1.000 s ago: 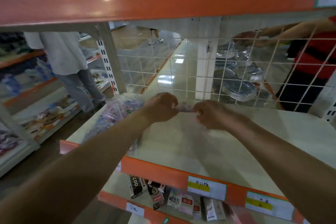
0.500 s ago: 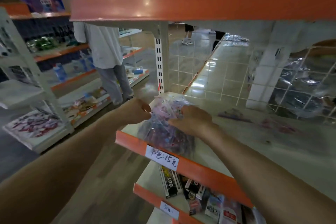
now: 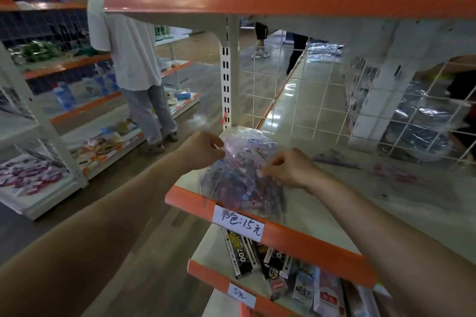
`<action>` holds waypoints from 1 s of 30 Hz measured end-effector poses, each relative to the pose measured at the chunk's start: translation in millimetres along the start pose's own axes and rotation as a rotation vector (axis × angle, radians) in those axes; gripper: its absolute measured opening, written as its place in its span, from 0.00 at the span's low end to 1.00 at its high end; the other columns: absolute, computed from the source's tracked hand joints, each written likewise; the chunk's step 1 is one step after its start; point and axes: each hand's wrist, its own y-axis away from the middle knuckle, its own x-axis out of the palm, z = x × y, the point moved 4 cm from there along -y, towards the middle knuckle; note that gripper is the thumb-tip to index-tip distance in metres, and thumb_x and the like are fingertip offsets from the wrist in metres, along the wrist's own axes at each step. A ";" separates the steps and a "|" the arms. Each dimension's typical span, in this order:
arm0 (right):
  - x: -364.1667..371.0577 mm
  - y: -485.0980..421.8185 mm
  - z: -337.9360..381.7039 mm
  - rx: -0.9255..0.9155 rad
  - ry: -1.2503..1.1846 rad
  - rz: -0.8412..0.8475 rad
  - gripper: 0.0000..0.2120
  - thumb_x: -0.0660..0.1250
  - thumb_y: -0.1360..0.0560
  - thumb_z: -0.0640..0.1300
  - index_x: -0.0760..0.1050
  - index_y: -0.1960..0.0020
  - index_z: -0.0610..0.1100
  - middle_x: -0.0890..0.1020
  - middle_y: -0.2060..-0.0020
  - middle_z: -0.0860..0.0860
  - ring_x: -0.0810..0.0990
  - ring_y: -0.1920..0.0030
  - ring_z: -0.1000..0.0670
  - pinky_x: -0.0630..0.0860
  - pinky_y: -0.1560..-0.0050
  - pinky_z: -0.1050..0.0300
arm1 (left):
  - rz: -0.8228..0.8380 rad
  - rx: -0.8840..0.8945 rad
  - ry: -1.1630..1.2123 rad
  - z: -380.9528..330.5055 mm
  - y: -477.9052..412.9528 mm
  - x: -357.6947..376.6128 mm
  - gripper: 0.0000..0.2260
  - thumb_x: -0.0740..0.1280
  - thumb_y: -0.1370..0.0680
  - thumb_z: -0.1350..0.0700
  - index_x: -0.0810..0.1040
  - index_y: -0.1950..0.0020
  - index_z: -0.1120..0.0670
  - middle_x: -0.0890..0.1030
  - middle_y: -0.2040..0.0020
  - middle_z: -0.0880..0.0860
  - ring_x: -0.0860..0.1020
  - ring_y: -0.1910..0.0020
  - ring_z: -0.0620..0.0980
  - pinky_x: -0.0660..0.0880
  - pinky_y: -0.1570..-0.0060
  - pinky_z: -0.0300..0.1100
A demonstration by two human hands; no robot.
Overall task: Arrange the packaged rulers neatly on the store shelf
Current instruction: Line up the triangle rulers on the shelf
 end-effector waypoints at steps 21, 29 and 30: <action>7.4 -31.1 59.2 -0.216 0.248 -0.099 0.25 0.67 0.25 0.51 0.69 0.31 0.45 0.72 0.35 0.43 0.71 0.36 0.42 0.70 0.38 0.50 | 0.057 -0.313 1.090 25.3 -5.8 -24.6 0.07 0.59 0.19 0.59 0.74 0.55 0.58 0.80 0.69 0.51 0.82 0.70 0.48 0.79 0.69 0.43; 46.0 -64.6 70.9 -0.145 0.655 -0.056 0.19 0.60 0.22 0.50 0.72 0.34 0.46 0.75 0.37 0.45 0.71 0.37 0.42 0.68 0.41 0.51 | 0.002 -0.397 0.973 47.1 -4.1 -20.4 0.06 0.60 0.20 0.61 0.76 0.49 0.61 0.79 0.62 0.55 0.81 0.60 0.54 0.78 0.59 0.50; 44.8 -63.9 70.4 -0.153 0.682 -0.074 0.18 0.60 0.22 0.49 0.73 0.35 0.44 0.76 0.38 0.44 0.73 0.38 0.42 0.69 0.42 0.51 | 0.009 -0.398 0.963 47.9 -4.8 -20.6 0.06 0.61 0.20 0.61 0.76 0.50 0.61 0.79 0.62 0.55 0.81 0.59 0.54 0.78 0.57 0.50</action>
